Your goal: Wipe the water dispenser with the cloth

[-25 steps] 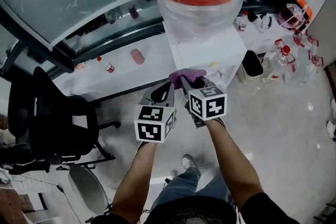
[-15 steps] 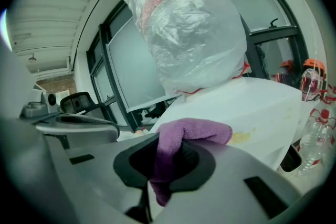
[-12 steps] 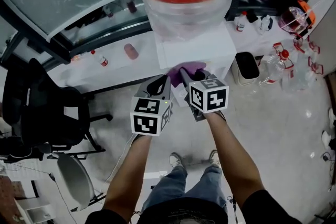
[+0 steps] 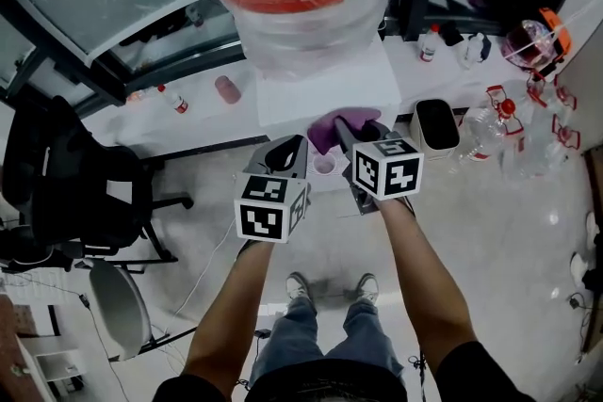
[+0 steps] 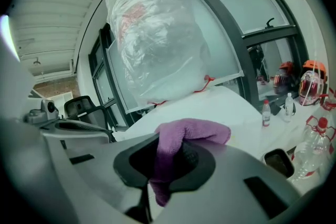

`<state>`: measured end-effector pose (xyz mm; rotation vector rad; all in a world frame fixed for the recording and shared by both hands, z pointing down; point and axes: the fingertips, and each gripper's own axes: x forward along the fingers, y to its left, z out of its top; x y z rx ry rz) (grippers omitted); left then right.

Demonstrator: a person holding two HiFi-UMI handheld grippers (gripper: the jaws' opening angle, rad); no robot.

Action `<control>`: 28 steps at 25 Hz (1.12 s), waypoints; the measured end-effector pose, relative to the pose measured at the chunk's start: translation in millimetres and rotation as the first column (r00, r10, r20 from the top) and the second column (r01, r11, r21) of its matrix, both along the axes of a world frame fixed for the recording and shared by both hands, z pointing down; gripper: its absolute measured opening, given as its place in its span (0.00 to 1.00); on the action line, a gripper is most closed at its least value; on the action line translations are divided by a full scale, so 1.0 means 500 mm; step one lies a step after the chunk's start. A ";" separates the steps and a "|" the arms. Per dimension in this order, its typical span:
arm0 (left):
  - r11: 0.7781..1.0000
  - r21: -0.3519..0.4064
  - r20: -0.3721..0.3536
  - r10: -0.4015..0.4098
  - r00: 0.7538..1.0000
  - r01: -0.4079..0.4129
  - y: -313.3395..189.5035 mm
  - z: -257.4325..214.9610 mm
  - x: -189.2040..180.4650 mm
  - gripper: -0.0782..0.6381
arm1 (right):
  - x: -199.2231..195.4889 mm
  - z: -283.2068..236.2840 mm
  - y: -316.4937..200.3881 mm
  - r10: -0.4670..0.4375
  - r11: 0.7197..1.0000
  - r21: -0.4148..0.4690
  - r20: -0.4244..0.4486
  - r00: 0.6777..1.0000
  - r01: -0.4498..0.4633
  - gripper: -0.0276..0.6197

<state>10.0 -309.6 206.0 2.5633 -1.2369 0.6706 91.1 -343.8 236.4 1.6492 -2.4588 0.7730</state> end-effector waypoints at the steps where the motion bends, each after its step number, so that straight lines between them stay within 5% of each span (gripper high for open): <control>1: 1.000 0.001 0.002 -0.009 1.000 0.009 0.001 0.001 0.006 0.15 | 0.011 0.001 0.001 -0.003 1.000 0.001 0.000 1.000 0.003 0.10; 14: 0.994 0.003 0.025 -0.112 0.993 0.112 0.024 0.029 0.048 0.15 | 0.160 0.030 0.012 -0.036 0.999 -0.007 -0.023 0.999 0.036 0.11; 28: 0.993 0.029 0.008 -0.116 0.993 0.116 0.040 0.049 0.055 0.15 | 0.193 0.006 0.020 -0.025 0.995 0.096 -0.084 0.996 0.033 0.11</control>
